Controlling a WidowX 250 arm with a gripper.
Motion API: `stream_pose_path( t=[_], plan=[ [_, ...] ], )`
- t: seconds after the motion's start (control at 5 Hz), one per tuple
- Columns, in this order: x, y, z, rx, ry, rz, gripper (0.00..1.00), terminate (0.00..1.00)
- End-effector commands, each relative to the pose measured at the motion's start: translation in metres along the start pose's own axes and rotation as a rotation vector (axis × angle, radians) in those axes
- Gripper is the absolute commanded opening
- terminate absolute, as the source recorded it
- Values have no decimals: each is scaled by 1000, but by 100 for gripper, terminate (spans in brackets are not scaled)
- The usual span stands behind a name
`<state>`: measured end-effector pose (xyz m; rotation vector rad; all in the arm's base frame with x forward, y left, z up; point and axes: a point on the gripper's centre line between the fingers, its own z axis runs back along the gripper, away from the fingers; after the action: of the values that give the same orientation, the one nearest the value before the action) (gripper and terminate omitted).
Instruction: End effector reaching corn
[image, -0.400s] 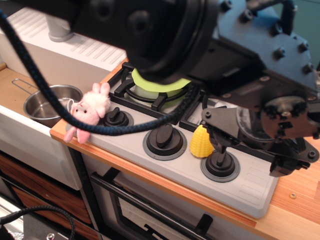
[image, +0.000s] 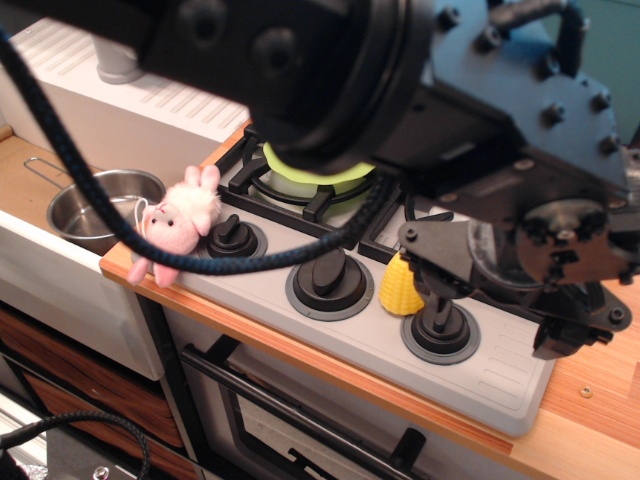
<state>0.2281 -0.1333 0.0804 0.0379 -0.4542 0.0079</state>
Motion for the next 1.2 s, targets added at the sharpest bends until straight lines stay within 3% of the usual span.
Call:
stream_pose_path(
  t=[0.0, 0.6, 1.0],
  plan=[
    [16, 10, -10, -37, -38, 21, 100, 0],
    [23, 36, -15, -54, -56, 9, 100, 0],
    [30, 48, -5, -5, -59, -5, 100, 0]
  ],
)
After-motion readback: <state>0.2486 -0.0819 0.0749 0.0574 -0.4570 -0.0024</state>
